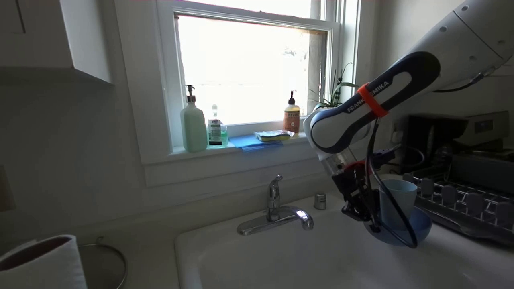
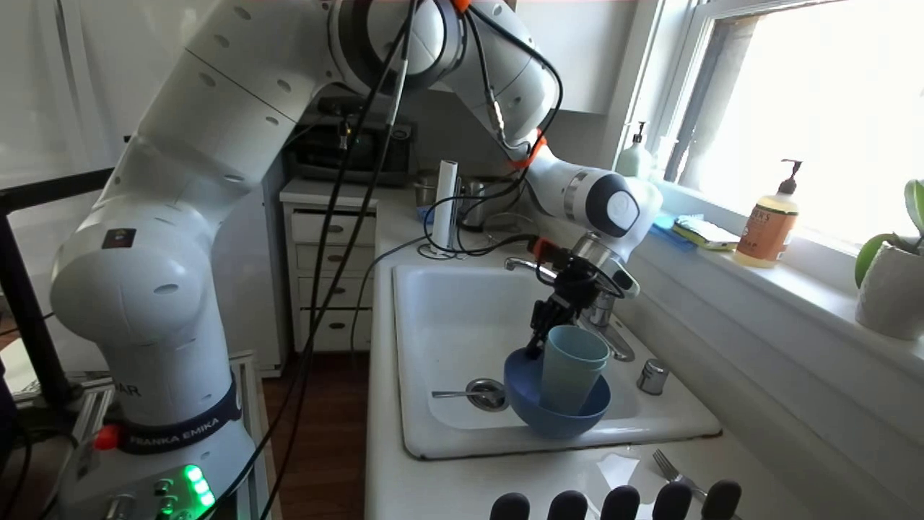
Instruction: Remove the bowl with the cups from the sink and put it on the right side of the sink
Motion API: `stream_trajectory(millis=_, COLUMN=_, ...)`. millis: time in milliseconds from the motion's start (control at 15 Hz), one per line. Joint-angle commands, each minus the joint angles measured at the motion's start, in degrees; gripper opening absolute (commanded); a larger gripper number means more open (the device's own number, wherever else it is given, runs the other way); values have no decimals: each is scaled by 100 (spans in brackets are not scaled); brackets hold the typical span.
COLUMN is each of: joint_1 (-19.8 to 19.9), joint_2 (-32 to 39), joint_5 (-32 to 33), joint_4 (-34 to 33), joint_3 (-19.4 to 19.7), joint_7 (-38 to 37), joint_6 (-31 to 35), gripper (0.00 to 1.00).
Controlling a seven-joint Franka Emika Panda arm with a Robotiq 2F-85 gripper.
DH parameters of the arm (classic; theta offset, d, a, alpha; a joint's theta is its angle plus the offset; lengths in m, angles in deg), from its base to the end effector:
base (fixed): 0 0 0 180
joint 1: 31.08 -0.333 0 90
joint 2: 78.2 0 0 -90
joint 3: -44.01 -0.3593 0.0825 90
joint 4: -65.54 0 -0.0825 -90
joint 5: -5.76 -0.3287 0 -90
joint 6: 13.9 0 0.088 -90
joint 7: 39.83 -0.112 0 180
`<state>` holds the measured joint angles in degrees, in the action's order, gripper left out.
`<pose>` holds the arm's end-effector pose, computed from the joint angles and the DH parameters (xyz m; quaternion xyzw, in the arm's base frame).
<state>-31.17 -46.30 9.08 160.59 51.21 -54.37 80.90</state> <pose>0.5833 -0.0683 0.3238 0.9443 -0.1702 -0.2701 0.0792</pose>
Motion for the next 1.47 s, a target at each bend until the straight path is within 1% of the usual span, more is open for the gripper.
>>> stream_trajectory(millis=0, joint_1=284, joint_2=-296, joint_5=-27, joint_4=366, joint_3=-59, joint_7=448, joint_6=255, gripper=1)
stream_trajectory(millis=400, joint_1=579, joint_2=-393, joint_5=-20, joint_4=513, joint_3=-3, joint_7=770, joint_6=365, gripper=1)
stream_trajectory(millis=467, joint_1=750, joint_2=-603, joint_5=63, joint_4=528, joint_3=104, joint_7=1002, joint_6=204, gripper=1)
stream_trajectory(millis=667, joint_1=993, joint_2=-694, joint_5=72, joint_4=453, joint_3=225, joint_7=1369, joint_6=119, gripper=1)
stream_trajectory(millis=867, joint_1=1165, joint_2=-705, joint_5=18, joint_4=407, joint_3=262, joint_7=1538, joint_6=128, gripper=1)
stream_trajectory(millis=1067, joint_1=1234, joint_2=-641, joint_5=-89, joint_4=386, joint_3=218, joint_7=1600, joint_6=123, gripper=1)
stream_trajectory(millis=1400, joint_1=1186, joint_2=-482, joint_5=-233, joint_4=468, joint_3=109, joint_7=1501, joint_6=164, gripper=1)
